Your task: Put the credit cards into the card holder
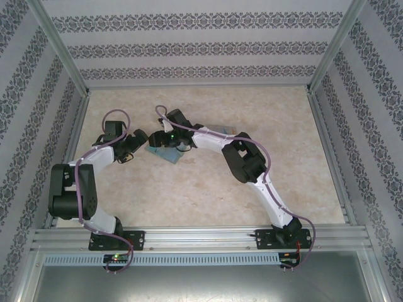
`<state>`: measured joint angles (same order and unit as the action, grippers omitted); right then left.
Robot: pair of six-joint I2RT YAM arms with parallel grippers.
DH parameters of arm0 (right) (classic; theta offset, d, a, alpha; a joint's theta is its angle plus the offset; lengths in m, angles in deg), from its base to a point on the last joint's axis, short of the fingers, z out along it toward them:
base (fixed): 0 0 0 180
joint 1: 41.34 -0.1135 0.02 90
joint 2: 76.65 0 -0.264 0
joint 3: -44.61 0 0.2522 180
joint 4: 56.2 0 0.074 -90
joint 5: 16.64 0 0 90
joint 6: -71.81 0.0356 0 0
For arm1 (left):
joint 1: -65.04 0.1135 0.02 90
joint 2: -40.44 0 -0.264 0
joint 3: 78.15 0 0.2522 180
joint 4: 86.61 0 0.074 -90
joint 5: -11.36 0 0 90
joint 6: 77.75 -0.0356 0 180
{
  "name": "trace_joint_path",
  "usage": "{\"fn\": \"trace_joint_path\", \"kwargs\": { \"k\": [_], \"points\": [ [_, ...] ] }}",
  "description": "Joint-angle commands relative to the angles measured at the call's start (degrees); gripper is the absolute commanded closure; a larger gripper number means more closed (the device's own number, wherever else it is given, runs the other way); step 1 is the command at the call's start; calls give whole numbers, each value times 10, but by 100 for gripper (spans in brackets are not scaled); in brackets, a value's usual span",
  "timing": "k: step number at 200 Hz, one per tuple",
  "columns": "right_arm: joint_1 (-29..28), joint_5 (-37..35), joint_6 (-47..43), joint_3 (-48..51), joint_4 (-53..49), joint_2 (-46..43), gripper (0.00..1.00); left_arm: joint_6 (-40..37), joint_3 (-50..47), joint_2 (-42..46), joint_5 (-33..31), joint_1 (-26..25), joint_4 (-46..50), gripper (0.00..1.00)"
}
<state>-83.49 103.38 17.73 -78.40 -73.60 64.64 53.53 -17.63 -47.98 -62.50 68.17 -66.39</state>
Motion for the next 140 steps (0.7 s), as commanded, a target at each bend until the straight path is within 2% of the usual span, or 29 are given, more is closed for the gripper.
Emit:
{"fn": "trace_joint_path", "kwargs": {
  "k": [1, 80, 140],
  "points": [
    [-5, 8, 21, -45, 30, 4, 36, -3, -24, 14, 1, 4, 24, 1],
    [-5, 31, 54, -98, 39, 31, 36, 12, -45, 33, -11, 23, 11, 1],
    [-8, 53, 86, -100, 64, 21, 36, 21, -53, 29, -13, 29, -3, 1]
  ]
}}
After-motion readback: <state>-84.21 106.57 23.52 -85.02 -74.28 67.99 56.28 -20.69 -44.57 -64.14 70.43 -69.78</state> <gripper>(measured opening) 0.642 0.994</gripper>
